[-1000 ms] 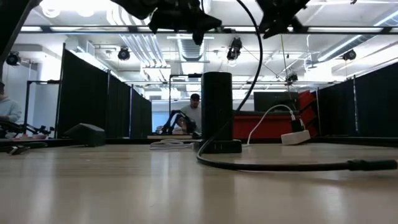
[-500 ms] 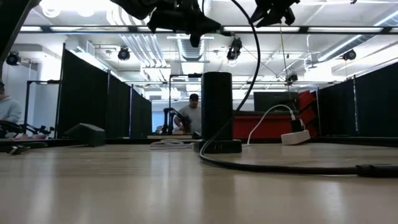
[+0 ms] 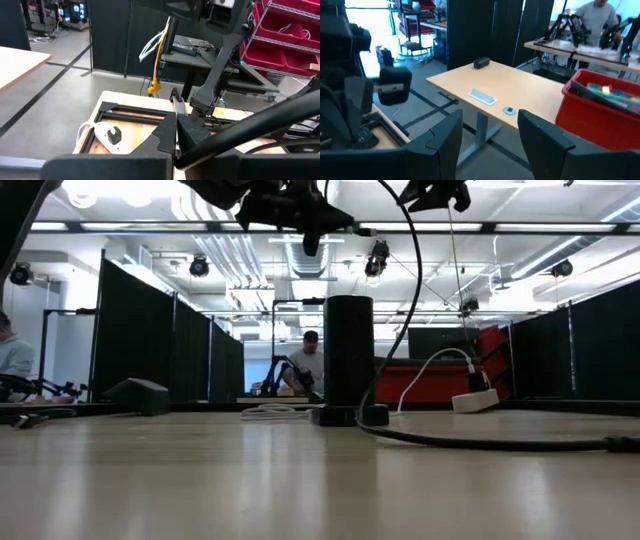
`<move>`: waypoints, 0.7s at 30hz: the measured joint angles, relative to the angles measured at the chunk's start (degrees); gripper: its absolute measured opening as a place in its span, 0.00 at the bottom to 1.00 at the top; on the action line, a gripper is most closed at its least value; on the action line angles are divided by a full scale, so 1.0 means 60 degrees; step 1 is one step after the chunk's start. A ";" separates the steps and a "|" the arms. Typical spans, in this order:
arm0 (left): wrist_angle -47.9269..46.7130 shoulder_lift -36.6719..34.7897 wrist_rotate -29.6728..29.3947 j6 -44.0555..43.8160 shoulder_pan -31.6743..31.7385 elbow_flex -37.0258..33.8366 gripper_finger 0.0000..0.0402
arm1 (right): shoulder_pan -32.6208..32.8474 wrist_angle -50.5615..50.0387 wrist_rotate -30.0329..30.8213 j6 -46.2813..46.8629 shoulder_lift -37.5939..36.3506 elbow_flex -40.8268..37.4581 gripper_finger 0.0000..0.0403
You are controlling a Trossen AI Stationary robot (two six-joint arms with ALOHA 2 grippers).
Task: Insert USB
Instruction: Insert the top black charger cable into the white outlet extension
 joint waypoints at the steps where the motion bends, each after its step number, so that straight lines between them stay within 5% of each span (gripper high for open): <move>1: 0.0136 -0.0012 0.0005 -0.0091 -0.0001 0.0000 0.00 | 0.0000 -0.0008 -0.0002 -0.0171 -0.0001 0.0000 0.44; 21: 0.1375 0.0044 -0.1543 -0.3416 0.0138 -0.0063 0.00 | 0.1484 -0.0081 -0.1168 -0.1914 0.0834 0.0228 0.38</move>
